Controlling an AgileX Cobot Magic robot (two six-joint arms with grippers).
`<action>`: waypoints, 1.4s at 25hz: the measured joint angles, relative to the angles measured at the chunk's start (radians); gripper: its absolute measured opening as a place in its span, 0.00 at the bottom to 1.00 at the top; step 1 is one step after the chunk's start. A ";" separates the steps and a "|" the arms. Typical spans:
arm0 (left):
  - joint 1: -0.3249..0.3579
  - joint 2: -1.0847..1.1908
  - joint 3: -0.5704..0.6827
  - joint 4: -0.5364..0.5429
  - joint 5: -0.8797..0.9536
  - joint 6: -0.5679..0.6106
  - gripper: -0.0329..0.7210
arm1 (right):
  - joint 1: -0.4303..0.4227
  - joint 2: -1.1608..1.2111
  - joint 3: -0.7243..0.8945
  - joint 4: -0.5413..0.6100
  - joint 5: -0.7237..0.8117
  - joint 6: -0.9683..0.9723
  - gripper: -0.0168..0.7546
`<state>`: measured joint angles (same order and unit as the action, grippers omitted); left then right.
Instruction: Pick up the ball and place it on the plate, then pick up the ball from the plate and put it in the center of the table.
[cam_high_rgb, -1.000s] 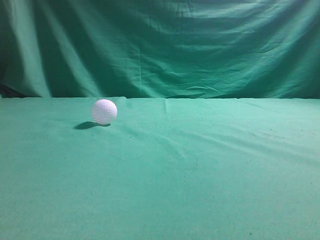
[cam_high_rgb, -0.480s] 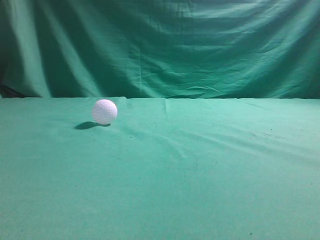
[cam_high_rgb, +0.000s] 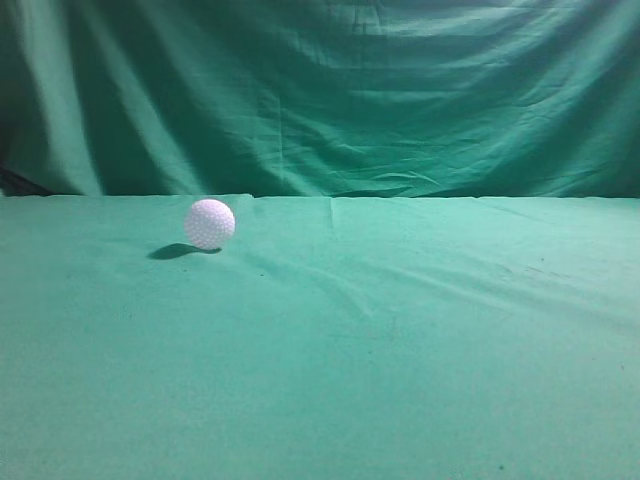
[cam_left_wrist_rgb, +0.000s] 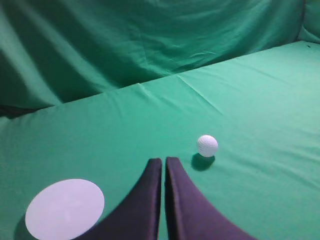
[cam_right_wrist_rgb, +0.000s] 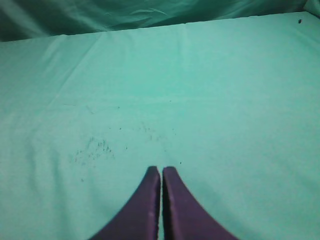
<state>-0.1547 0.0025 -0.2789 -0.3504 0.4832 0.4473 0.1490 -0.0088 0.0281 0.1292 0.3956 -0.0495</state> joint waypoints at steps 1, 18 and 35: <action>0.000 -0.011 0.035 0.002 -0.033 0.000 0.04 | 0.000 0.000 0.000 0.000 0.000 0.000 0.02; 0.000 -0.015 0.302 0.070 -0.316 -0.038 0.04 | 0.000 0.000 0.000 0.000 0.002 0.000 0.02; 0.000 -0.015 0.302 0.314 -0.141 -0.316 0.04 | 0.000 0.000 0.000 0.000 0.002 -0.001 0.02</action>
<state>-0.1547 -0.0122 0.0230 -0.0366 0.3418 0.1318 0.1490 -0.0088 0.0281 0.1292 0.3977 -0.0502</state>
